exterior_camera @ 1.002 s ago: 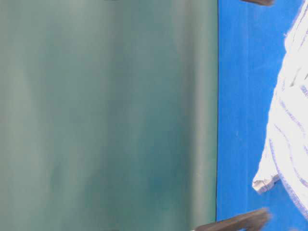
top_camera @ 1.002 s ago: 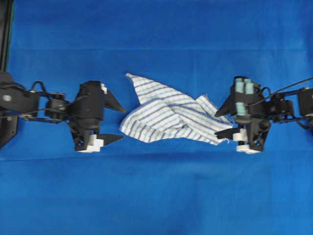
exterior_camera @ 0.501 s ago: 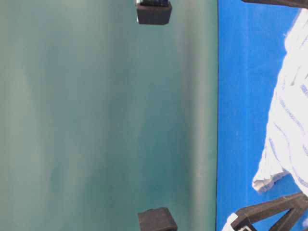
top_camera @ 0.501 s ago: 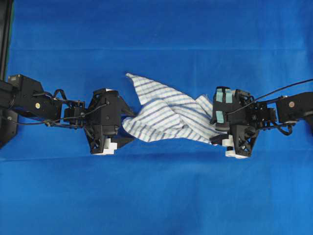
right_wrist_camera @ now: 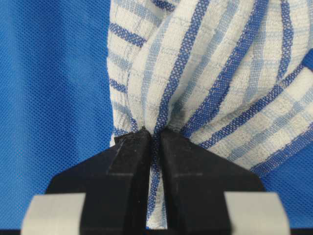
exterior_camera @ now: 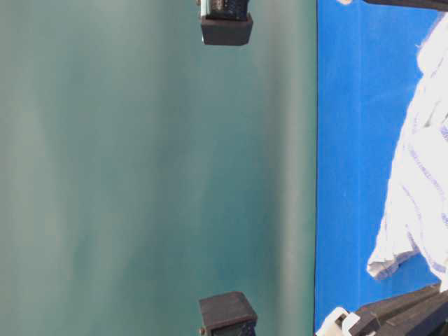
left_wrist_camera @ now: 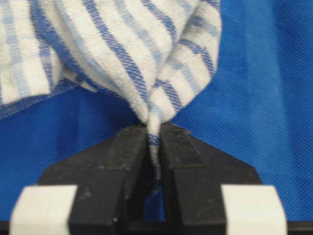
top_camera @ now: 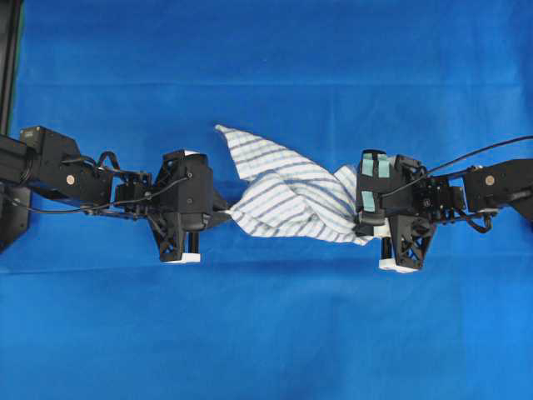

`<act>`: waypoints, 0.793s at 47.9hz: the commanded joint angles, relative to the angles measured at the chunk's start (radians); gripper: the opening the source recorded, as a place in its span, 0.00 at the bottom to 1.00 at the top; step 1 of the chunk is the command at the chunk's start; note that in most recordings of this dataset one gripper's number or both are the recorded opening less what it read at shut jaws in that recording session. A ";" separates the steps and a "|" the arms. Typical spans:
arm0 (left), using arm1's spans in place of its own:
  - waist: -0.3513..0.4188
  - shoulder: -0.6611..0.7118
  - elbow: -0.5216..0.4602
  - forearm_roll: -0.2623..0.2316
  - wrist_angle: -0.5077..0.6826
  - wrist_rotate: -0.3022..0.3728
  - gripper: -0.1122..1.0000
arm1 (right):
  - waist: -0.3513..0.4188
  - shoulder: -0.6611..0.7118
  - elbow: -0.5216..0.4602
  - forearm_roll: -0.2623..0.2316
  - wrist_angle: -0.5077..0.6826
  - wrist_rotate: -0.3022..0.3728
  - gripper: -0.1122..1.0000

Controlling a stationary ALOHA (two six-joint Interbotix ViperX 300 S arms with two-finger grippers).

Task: Lift the towel with both arms.
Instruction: 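Close both grippers on opposite towel corners, then lift the towel with both grippers and pull it toward the top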

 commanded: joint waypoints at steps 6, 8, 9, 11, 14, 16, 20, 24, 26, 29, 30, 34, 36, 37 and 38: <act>-0.002 -0.049 -0.032 -0.002 0.060 0.003 0.12 | -0.002 -0.035 -0.012 0.003 0.005 0.014 0.17; -0.002 -0.069 -0.038 -0.002 0.081 0.005 0.12 | -0.003 -0.054 -0.012 0.003 0.008 0.014 0.17; -0.002 -0.078 -0.040 -0.002 0.091 0.005 0.12 | -0.003 -0.066 -0.012 0.003 0.009 0.014 0.17; 0.000 -0.101 -0.043 -0.002 0.110 0.006 0.12 | -0.006 -0.087 -0.014 0.003 0.017 0.014 0.17; 0.006 -0.146 -0.052 -0.002 0.150 0.006 0.12 | -0.009 -0.127 -0.014 0.003 0.031 0.014 0.17; 0.014 -0.173 -0.057 -0.002 0.176 0.003 0.12 | -0.014 -0.160 -0.017 0.000 0.041 0.014 0.17; 0.032 -0.235 -0.066 -0.002 0.229 -0.002 0.12 | -0.031 -0.230 -0.029 -0.003 0.069 0.009 0.17; 0.052 -0.305 -0.078 -0.002 0.285 -0.002 0.12 | -0.049 -0.282 -0.038 -0.005 0.083 0.006 0.17; 0.060 -0.336 -0.083 -0.002 0.307 -0.002 0.12 | -0.061 -0.310 -0.048 -0.006 0.094 0.005 0.17; 0.069 -0.382 -0.089 -0.002 0.333 -0.002 0.12 | -0.078 -0.341 -0.061 -0.008 0.114 0.005 0.17; 0.072 -0.396 -0.091 -0.002 0.341 -0.002 0.12 | -0.084 -0.351 -0.066 -0.008 0.121 0.005 0.17; 0.087 -0.459 -0.100 -0.002 0.371 -0.002 0.12 | -0.104 -0.387 -0.092 -0.014 0.164 0.003 0.17; 0.094 -0.485 -0.106 -0.002 0.383 -0.002 0.12 | -0.117 -0.407 -0.117 -0.021 0.195 0.003 0.17; 0.098 -0.500 -0.109 -0.002 0.388 -0.002 0.12 | -0.121 -0.414 -0.126 -0.025 0.209 0.003 0.17; 0.100 -0.512 -0.114 -0.002 0.394 0.000 0.12 | -0.124 -0.422 -0.137 -0.029 0.224 0.003 0.17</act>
